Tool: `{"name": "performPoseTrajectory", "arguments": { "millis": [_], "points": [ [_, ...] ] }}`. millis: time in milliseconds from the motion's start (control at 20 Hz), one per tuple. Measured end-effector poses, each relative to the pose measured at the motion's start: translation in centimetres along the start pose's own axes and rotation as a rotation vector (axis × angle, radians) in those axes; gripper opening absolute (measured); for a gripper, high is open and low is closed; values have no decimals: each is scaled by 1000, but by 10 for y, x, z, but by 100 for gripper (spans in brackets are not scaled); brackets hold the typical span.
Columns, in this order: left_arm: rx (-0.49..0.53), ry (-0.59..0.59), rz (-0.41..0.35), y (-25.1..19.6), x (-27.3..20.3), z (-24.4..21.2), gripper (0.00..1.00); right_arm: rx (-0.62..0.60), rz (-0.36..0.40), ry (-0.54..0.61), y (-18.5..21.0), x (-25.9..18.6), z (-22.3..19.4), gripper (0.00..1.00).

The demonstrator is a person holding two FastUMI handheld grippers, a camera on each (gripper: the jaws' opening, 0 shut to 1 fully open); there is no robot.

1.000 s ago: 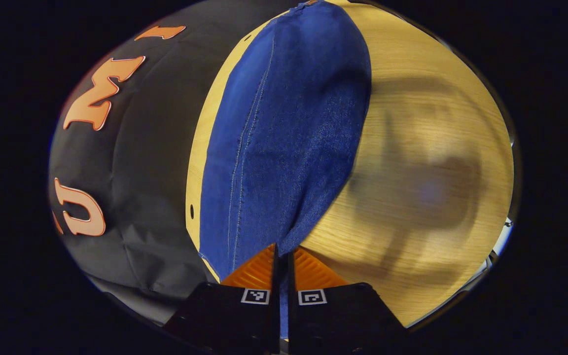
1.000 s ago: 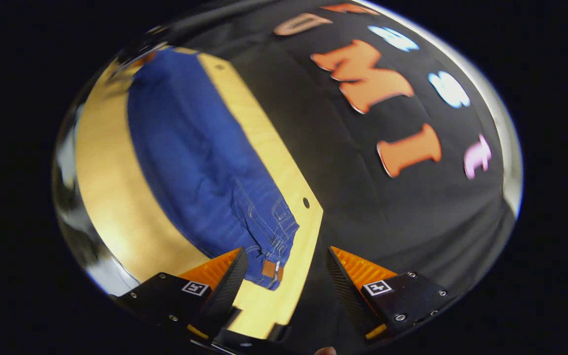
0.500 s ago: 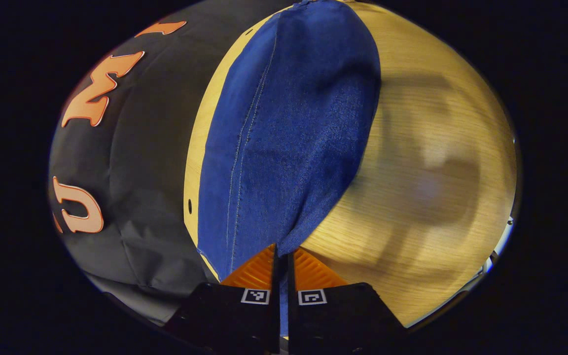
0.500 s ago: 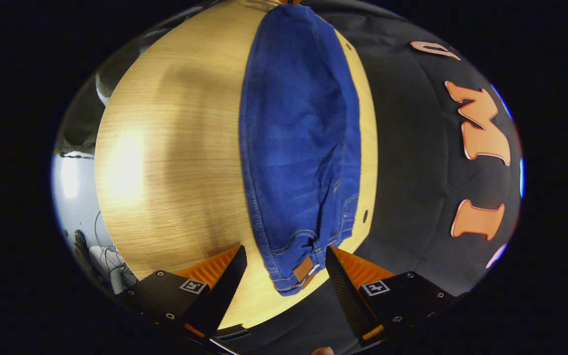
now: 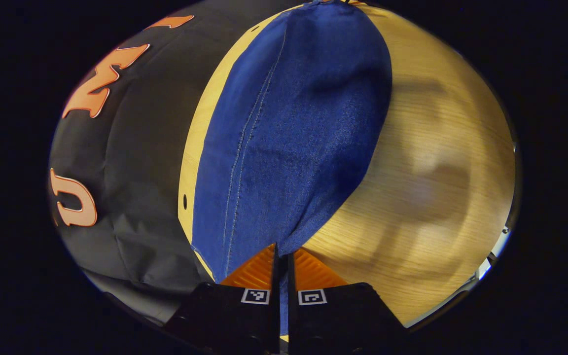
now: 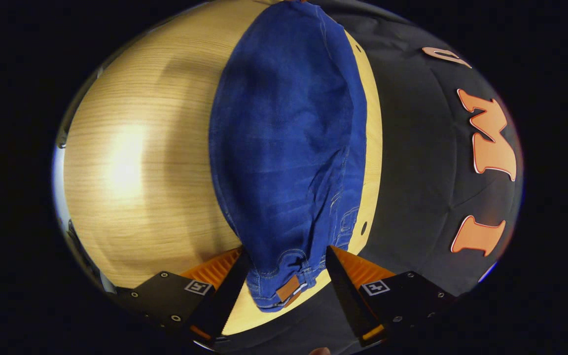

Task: Grasp the waist and the cuffs of the jeans and fold them to make the two legs overlap; first hold the waist and fold one-third of the jeans toward the cuffs, then hold the cuffs and fold the remaining one-third in the same direction to finish folding.

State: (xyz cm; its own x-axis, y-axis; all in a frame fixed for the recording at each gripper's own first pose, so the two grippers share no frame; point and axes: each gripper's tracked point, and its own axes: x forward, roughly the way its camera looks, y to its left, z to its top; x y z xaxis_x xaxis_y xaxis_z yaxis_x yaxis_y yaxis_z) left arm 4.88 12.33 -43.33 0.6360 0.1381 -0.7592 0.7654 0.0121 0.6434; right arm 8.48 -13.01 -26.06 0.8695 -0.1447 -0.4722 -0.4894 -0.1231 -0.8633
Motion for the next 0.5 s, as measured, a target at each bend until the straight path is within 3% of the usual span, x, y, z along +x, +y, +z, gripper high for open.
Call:
{"name": "performPoseTrajectory", "arguments": {
  "millis": [100,150,200,300,350,400,450,500],
  "points": [
    [-3,4,0,1,0,1,7,10,14,15,4,6,-1,90],
    [-4,6,2,1,0,1,7,21,50,11,19,1,-2,83],
    [-7,9,3,1,-1,1,7,22,56,8,30,4,-4,59],
    [-21,17,8,2,0,0,7,-12,-26,-26,29,0,1,9],
    [-25,21,9,3,-1,0,7,-22,-22,-31,27,-3,-2,7],
    [-26,25,12,5,-3,1,7,31,48,-30,33,-5,-6,6],
    [-35,28,12,6,-6,4,7,130,172,-42,40,1,-10,3],
    [-47,34,9,7,-8,6,7,170,206,-59,35,-4,-8,3]
  ]
}}
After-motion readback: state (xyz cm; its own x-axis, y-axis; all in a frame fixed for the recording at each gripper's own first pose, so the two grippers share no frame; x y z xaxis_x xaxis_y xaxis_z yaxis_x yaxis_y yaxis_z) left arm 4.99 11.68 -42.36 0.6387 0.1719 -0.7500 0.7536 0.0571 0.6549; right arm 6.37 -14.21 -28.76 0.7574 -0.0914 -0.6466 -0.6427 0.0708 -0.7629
